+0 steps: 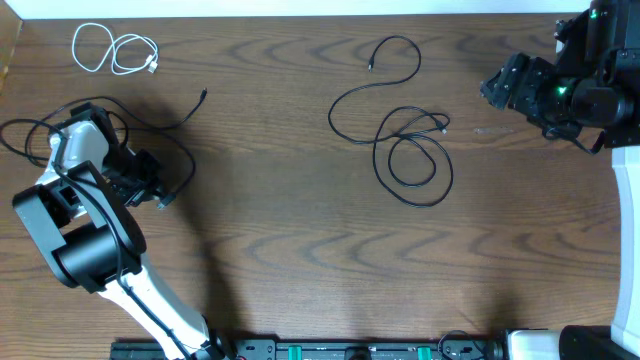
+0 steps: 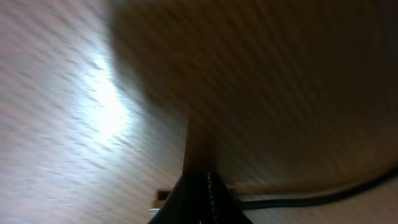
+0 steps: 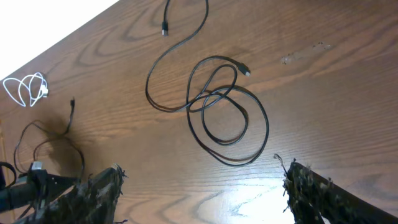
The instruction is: Untangle cables
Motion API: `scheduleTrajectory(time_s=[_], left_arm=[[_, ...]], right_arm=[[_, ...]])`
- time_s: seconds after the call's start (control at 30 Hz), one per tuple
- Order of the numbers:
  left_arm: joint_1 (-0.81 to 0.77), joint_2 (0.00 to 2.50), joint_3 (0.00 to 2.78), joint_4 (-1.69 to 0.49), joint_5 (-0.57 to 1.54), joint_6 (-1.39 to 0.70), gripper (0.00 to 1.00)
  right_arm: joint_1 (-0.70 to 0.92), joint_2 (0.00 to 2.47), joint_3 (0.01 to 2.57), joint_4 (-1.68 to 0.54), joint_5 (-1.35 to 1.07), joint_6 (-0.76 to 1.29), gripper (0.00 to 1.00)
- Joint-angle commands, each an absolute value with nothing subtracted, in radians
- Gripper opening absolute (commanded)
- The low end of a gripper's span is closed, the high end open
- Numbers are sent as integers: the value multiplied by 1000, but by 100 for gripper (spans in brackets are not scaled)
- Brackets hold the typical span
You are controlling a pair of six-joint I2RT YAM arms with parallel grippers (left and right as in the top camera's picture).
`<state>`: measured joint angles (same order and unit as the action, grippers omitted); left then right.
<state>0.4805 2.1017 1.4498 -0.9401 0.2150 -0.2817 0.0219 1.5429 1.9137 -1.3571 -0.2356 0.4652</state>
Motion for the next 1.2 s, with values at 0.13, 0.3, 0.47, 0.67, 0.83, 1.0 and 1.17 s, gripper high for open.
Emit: scheduleTrajectory(time_s=[0.13, 0.3, 0.47, 0.67, 0.83, 1.0, 1.17], left_arm=[[412, 2125, 1428, -934, 302, -287, 7], [366, 2125, 1428, -930, 303, -287, 7], [333, 2125, 1428, -915, 307, -294, 7], [321, 2125, 1428, -872, 419, -339, 8], [321, 2125, 1428, -771, 676, -339, 8], [324, 2125, 1428, -650, 752, -489, 8], [339, 2125, 1428, -540, 788, -589, 8]], right_arm=[[28, 1539, 1914, -1358, -238, 455, 82], [28, 1538, 1914, -1358, -238, 455, 82], [28, 1538, 1914, -1358, -238, 455, 82], [28, 1538, 1914, -1357, -238, 455, 83], [28, 1538, 1914, -1357, -238, 455, 83], [28, 1539, 1914, -1358, -238, 455, 83], [28, 1539, 1914, -1358, -238, 455, 83]])
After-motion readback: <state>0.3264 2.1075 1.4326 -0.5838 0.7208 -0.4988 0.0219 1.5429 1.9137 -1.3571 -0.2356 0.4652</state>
